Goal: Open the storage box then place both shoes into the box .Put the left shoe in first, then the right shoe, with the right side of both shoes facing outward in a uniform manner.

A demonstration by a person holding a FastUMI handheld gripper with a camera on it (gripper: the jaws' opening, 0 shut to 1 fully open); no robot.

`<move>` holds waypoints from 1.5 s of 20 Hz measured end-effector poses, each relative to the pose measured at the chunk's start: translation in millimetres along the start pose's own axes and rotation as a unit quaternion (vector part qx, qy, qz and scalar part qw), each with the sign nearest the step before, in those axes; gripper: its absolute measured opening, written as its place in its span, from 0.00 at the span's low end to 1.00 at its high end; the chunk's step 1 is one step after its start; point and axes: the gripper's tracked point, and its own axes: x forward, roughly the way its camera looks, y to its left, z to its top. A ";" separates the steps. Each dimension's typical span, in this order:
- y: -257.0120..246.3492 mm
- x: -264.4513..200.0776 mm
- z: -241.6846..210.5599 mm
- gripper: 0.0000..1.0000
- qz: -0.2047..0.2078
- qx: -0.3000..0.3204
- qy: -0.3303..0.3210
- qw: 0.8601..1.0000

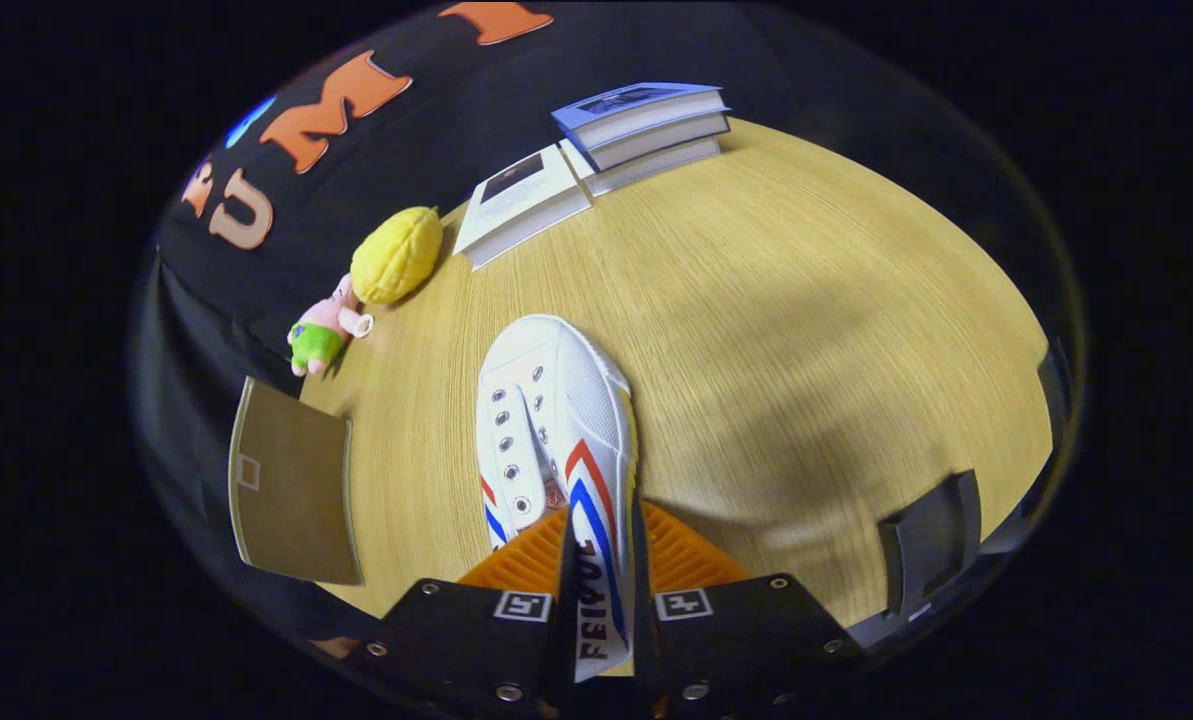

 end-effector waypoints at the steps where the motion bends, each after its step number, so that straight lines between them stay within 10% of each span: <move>1: 2.0 -1.3 -1.6 0.18 0.000 0.014 -0.003 1.000; 17: 179.1 -58.6 53.3 0.07 0.094 -0.017 -0.077 0.993; 30: 373.6 -49.6 -19.8 0.07 0.187 -0.162 0.002 0.969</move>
